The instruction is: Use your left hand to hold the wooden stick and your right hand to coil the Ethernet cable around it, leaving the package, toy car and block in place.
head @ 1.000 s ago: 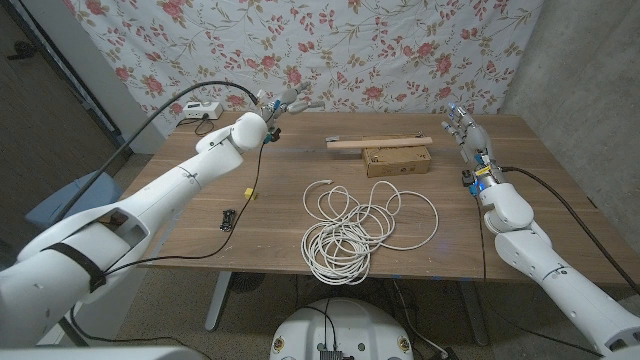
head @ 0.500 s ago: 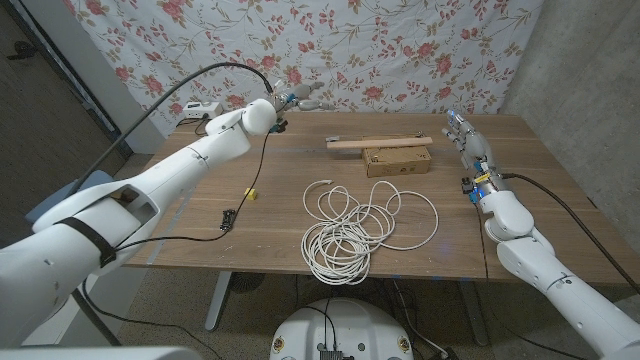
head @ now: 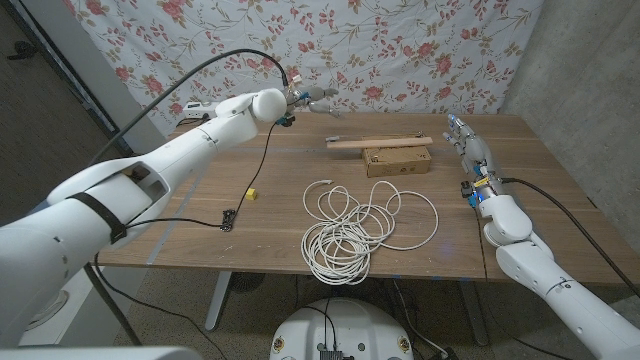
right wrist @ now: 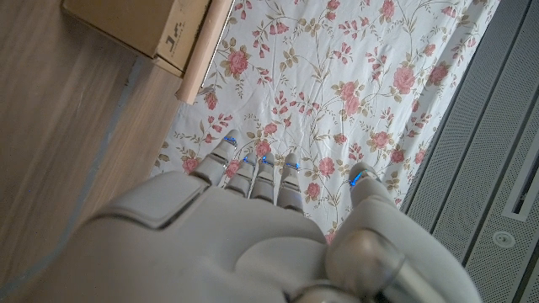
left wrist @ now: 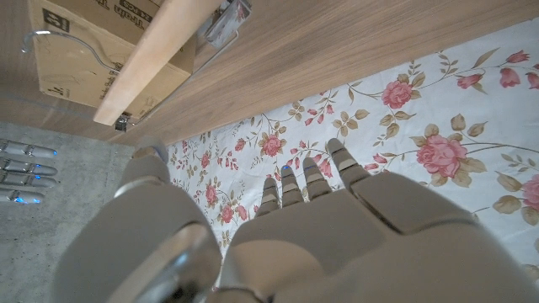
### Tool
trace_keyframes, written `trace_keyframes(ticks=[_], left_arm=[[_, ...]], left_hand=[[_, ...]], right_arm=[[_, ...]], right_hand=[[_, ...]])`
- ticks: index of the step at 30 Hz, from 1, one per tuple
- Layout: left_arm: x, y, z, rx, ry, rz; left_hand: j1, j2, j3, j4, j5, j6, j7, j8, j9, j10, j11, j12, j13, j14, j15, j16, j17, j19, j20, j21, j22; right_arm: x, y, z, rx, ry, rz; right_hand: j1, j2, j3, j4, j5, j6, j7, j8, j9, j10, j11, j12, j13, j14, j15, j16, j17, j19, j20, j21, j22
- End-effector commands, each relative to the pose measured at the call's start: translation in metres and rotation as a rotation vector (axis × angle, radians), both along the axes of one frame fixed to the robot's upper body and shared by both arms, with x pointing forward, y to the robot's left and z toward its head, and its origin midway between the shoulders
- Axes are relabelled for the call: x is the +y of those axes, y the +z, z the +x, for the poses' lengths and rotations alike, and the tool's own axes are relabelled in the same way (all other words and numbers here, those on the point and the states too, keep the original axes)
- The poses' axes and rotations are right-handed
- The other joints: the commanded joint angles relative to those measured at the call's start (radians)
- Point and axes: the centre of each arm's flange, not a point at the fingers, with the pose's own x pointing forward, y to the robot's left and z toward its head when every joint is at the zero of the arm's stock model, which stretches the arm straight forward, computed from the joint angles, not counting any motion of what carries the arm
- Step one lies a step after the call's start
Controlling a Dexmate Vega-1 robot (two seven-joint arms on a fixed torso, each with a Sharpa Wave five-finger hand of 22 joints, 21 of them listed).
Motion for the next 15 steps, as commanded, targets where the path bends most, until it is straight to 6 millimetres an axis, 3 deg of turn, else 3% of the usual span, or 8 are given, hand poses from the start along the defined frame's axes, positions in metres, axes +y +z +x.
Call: trace_keyframes(ticks=[1, 15], left_arm=[[-0.018, 0.004, 0.0, 0.048, 0.003, 0.126], [-0.034, -0.003, -0.013, 0.054, 0.014, 0.227]], left_hand=[[0.012, -0.024, -0.015, 0.0, 0.017, 0.018, 0.012, 0.007, 0.004, 0.007, 0.008, 0.001, 0.005, 0.007, 0.011, 0.002, 0.005, 0.0, 0.01, -0.004, 0.004], [0.045, -0.047, -0.043, 0.007, 0.056, 0.062, 0.016, 0.016, 0.007, 0.034, 0.006, 0.008, 0.009, 0.037, 0.018, 0.011, 0.009, -0.022, 0.044, -0.024, 0.006]], right_arm=[[-0.002, -0.002, 0.0, -0.001, -0.011, 0.011], [-0.003, -0.006, -0.002, -0.004, -0.015, 0.02]], right_hand=[[0.002, 0.002, 0.001, -0.003, 0.005, 0.006, 0.003, -0.001, 0.006, 0.007, -0.003, -0.003, 0.003, 0.006, -0.006, -0.001, 0.003, 0.0, 0.003, -0.001, 0.004], [0.0, 0.004, 0.0, -0.002, 0.004, 0.005, 0.001, -0.003, 0.006, 0.008, -0.004, -0.004, 0.003, 0.007, -0.008, -0.001, 0.004, -0.001, 0.003, -0.002, 0.004]])
